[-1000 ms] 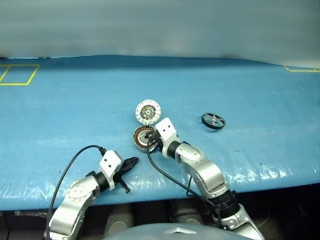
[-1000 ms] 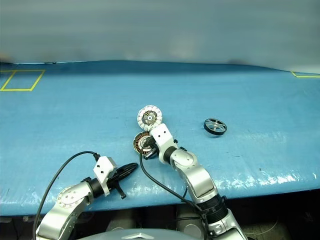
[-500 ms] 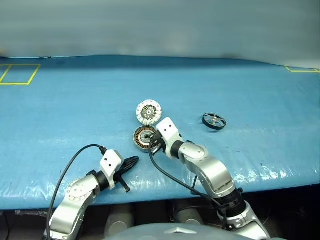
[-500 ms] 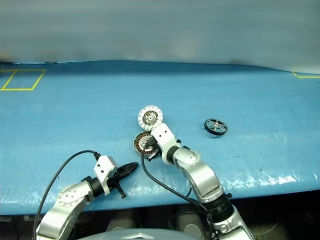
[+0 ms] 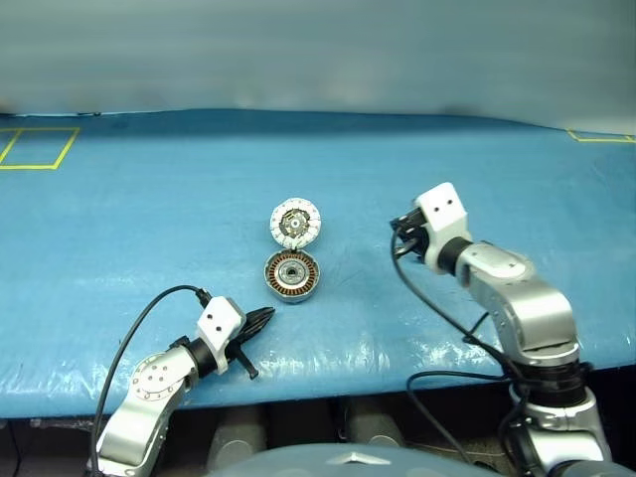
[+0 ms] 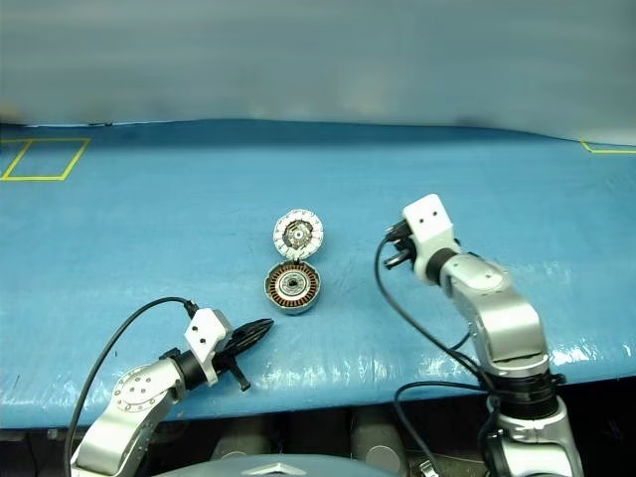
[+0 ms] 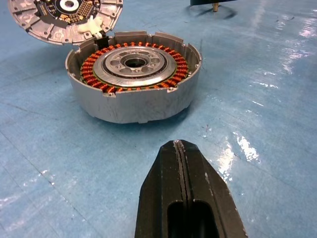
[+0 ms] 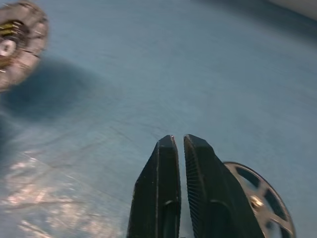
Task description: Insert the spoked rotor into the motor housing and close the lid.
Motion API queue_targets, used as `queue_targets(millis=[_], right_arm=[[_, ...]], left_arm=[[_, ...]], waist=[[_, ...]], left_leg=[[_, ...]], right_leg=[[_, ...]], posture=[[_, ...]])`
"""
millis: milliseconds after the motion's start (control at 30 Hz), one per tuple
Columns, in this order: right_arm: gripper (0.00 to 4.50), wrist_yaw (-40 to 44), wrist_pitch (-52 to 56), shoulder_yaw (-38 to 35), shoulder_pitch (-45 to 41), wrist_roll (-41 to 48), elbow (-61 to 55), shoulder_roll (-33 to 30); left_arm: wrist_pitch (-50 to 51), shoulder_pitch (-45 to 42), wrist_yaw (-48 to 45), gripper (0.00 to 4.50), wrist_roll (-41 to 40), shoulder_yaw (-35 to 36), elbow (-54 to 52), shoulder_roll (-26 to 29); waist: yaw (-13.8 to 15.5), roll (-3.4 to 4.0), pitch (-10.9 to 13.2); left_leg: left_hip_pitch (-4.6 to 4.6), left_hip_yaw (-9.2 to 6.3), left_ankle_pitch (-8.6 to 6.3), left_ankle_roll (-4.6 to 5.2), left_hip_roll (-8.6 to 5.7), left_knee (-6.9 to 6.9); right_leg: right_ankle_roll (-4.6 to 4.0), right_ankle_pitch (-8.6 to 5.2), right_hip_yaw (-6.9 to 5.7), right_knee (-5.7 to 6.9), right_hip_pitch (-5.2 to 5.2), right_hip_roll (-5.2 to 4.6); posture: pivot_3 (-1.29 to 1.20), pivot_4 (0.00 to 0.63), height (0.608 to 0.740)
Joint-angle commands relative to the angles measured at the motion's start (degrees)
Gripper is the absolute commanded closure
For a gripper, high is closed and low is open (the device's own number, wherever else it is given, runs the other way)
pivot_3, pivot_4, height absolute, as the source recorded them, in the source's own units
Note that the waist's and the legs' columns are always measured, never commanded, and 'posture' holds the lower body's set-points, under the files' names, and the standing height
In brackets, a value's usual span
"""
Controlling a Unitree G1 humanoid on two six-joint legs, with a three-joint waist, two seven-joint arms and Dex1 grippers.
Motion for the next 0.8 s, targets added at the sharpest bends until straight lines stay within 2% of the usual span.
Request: queue_targets(millis=[33, 233, 533, 800], right_arm=[[2.90, -0.1, 0.1, -2.8, -2.2, -0.2, 3.4, -2.3], [1.10, 2.0, -0.3, -1.8, -3.6, -0.5, 9.8, -6.1], [1.10, 7.7, -2.4, 5.9, -7.1, -3.0, 14.5, -11.0], [1.10, 10.1, -4.1, 12.2, -12.1, -6.1, 20.7, -10.7]], left_arm=[[-1.4, -0.3, 0.2, 4.50, 0.1, -0.3, -0.3, -0.3], [-0.9, -0.4, 0.3, 4.50, 0.0, -0.4, -0.4, -0.3], [-0.2, -0.4, 0.5, 4.50, -0.1, -0.5, -0.8, -0.5], [-0.3, -0.3, 0.9, 4.50, -0.2, -0.8, -0.9, -1.4]], waist=[[0.0, 0.00, 0.0], [0.0, 0.02, 0.0], [0.0, 0.04, 0.0], [0.1, 0.04, 0.1]], left_leg=[[0.00, 0.01, 0.00, 0.00, -0.02, -0.01], [-0.01, 0.02, 0.00, 0.00, -0.02, -0.01], [0.02, 0.06, -0.01, 0.02, -0.02, 0.02], [-0.01, 0.05, -0.01, 0.02, -0.02, 0.02]], right_leg=[[0.00, 0.00, 0.01, 0.00, 0.00, 0.03], [0.01, 0.00, 0.03, -0.01, 0.00, 0.05], [0.04, 0.00, 0.06, -0.01, 0.01, 0.05], [0.02, 0.01, 0.05, -0.02, 0.01, 0.04]], posture=[[0.00, 0.150, 0.740], [0.00, 0.150, 0.740], [0.00, 0.150, 0.740], [0.00, 0.150, 0.740]])
